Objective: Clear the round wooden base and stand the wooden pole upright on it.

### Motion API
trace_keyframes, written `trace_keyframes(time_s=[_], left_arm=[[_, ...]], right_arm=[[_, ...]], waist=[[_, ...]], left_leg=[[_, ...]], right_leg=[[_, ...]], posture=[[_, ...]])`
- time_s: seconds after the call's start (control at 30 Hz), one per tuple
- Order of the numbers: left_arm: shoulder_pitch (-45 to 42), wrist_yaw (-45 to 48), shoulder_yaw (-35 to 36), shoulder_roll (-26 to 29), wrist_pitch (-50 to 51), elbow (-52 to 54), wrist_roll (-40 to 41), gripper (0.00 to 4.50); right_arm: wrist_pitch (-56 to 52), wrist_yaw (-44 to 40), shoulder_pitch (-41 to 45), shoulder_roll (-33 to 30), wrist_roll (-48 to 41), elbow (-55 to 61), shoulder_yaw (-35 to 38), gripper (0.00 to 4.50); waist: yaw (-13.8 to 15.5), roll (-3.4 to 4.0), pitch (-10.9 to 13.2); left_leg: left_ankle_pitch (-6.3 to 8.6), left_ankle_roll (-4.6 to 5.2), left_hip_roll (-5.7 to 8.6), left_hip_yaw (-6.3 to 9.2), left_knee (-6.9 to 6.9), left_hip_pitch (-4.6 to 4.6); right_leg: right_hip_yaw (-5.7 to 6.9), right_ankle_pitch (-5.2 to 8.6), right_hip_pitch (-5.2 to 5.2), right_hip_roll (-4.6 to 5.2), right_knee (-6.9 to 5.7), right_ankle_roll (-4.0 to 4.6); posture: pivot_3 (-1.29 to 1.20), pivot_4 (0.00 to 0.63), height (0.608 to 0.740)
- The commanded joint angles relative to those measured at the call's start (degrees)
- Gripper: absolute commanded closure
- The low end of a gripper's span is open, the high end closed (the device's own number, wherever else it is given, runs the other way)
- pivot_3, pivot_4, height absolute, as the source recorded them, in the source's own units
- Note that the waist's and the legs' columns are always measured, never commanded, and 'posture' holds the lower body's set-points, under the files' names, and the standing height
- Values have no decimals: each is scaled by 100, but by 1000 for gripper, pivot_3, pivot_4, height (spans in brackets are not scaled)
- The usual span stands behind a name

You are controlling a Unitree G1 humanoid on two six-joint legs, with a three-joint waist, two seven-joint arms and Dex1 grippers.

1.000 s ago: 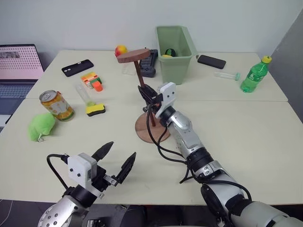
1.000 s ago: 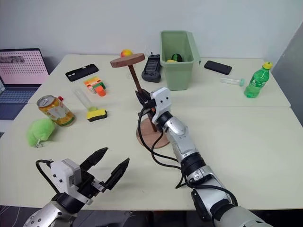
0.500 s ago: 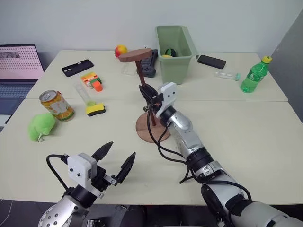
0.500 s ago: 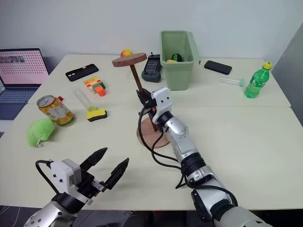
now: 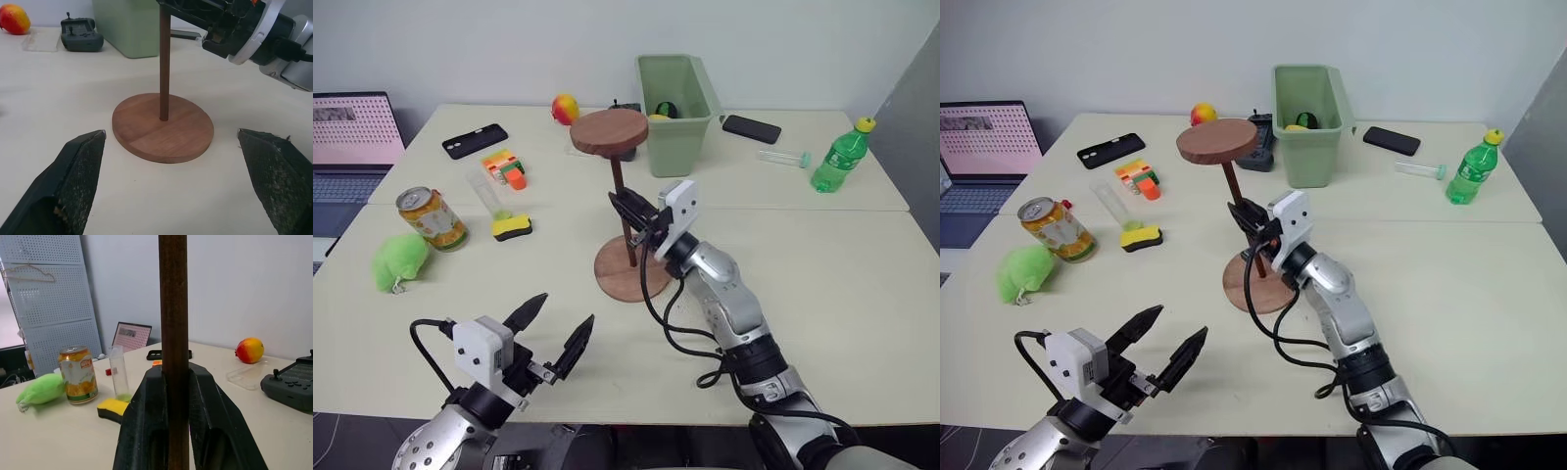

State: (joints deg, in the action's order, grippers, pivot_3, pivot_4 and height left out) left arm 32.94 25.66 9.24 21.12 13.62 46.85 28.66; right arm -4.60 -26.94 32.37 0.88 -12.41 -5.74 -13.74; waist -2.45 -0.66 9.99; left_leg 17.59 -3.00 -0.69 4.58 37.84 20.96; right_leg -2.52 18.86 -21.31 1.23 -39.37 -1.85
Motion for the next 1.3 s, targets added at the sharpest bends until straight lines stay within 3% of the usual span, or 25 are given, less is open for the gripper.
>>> trace_keyframes(time_s=[0.03,0.4,0.57,1.0,1.3], left_arm=[[11,24,35,28,-45,143,62,0],[142,68,66,2,-139,100,42,0],[142,67,64,-4,-160,81,39,0],[111,77,34,-10,-203,43,8,0],[138,49,9,-21,-193,101,-8,0]], right_arm=[[-666,-121,-305,-134,126,-7,-234,4298],[-1093,-29,-834,-630,567,-194,-386,4298],[-1367,142,-811,-422,274,-444,-104,4298],[-1272,368,-603,280,-129,-558,374,4298],[-529,330,-476,170,191,-755,365,4298]], waist=[[4,-1,-2],[34,13,-140],[69,4,-148],[43,6,-182],[37,11,-178]], left_leg=[[0,0,0,0,0,-1],[2,3,3,5,-4,-27],[9,9,5,10,-9,-125],[10,8,0,5,-35,-128],[9,6,-5,2,-94,-125]], right_leg=[[1,0,1,0,1,0],[5,0,42,0,33,0],[8,13,120,4,55,12],[2,16,115,2,54,16],[4,28,105,1,56,34]], posture=[[0,150,740],[0,150,740],[0,150,740],[0,150,740],[0,150,740]])
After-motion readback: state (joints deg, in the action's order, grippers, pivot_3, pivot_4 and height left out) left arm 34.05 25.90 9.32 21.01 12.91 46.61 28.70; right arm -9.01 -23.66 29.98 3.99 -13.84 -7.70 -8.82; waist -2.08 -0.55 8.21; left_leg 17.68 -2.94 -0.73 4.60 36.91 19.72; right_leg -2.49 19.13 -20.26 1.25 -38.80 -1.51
